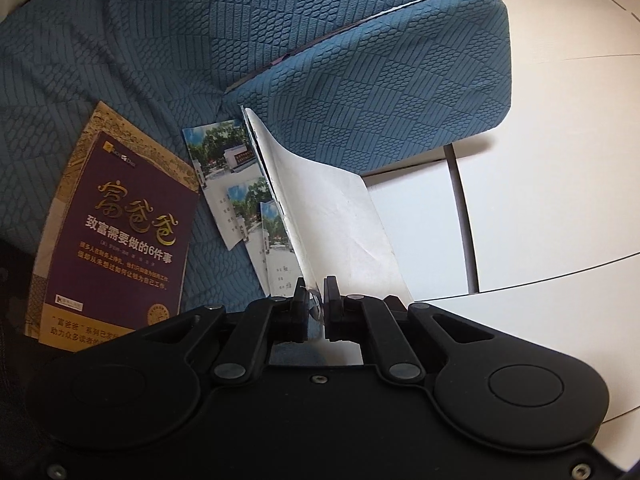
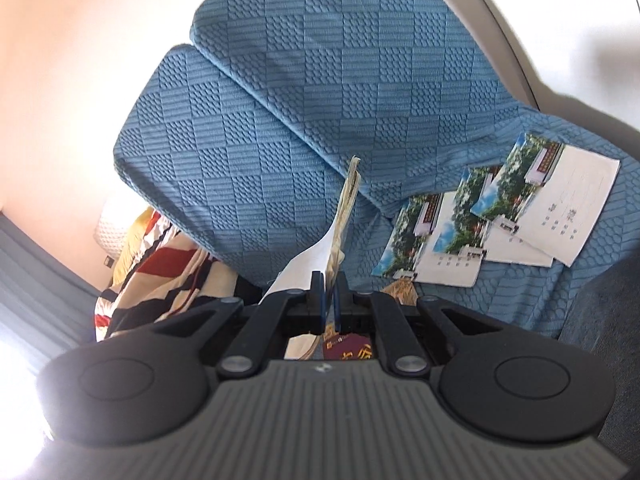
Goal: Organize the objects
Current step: 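Carry the white booklet toward the purple book stack with both grippers, then lower the white booklet onto the purple book and open both grippers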
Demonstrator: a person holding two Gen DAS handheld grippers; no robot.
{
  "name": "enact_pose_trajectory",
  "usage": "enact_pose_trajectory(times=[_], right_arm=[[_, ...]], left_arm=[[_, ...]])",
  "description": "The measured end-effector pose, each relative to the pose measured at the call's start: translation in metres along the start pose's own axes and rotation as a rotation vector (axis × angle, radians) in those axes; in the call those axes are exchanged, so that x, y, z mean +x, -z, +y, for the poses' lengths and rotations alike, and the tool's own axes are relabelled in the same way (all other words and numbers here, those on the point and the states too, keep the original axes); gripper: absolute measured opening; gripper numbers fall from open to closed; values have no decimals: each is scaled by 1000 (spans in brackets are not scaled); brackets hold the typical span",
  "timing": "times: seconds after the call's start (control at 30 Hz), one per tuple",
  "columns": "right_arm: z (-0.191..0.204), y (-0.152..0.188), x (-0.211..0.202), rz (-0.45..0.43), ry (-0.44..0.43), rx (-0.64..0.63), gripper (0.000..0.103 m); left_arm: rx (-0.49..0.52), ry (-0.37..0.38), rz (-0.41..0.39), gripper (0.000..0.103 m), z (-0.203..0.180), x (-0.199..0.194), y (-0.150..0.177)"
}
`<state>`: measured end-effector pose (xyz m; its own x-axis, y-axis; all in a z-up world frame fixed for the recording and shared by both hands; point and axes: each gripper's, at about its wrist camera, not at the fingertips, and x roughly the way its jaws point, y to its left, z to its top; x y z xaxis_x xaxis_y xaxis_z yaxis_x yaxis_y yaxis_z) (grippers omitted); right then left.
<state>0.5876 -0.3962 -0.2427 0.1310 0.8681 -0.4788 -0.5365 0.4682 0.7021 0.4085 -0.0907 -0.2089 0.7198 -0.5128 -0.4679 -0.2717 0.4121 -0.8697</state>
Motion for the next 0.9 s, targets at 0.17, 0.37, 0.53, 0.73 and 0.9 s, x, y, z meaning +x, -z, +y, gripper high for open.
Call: enact_pose_trajectory(times=[0.17,0.37,0.53,0.73,0.9], right_arm=[[-8,15,18,46,-2,3,7],[-14,30,41,89,-6,-15,7],[-24,45,63,143,7,-6,7],[-28,59,73,180,13,-15,7],[-37,75,77,218,69,-44,10]], left_arm=[[-36,-20,-30,6,28,-4,3],[-89,-48,-36,6,66,2,4],[-116,-90,-42,6,88,6,3],[-156,-122,-37,6,110,5,9],[-188,-164,-9,6,123,10,15]])
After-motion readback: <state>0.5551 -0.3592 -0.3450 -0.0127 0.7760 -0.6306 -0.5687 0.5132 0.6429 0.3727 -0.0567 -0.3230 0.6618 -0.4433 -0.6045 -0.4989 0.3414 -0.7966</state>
